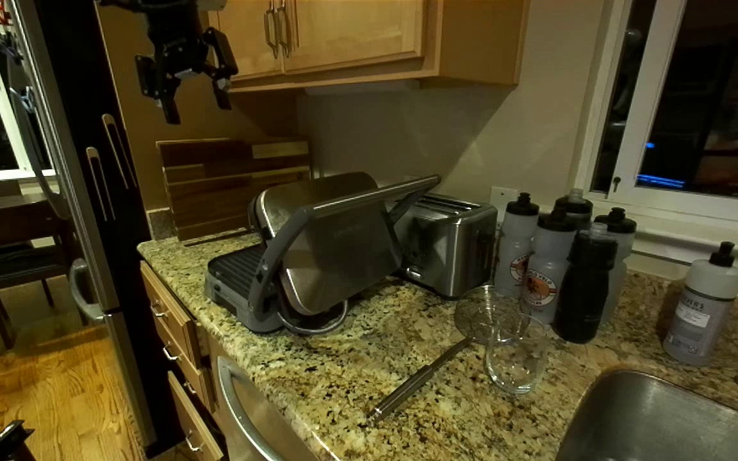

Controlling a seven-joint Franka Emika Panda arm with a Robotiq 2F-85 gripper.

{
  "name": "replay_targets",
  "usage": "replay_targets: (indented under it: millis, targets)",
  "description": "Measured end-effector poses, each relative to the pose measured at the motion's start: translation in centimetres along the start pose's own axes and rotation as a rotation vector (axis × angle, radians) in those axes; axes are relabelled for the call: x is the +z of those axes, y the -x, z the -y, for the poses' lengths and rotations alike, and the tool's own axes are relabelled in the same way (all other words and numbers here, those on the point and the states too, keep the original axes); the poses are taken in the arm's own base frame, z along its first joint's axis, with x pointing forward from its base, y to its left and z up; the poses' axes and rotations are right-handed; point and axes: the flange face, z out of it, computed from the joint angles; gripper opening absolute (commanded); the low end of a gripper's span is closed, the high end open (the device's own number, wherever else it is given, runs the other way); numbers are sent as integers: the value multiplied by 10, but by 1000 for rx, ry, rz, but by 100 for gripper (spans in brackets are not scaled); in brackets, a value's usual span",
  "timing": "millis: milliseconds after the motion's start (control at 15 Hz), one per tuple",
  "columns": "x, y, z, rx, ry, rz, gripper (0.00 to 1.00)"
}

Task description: Close the grill sandwich maker

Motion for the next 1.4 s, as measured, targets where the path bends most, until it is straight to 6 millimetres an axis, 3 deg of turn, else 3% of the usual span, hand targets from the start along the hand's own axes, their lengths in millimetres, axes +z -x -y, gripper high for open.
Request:
replay_targets:
  millis: [600,1200,1400]
  targets:
    - [53,0,-75,198,-37,-19,100]
    - [51,5,-75,221,-40,-25,100]
    - [63,6,-103,280,-64,-16,100]
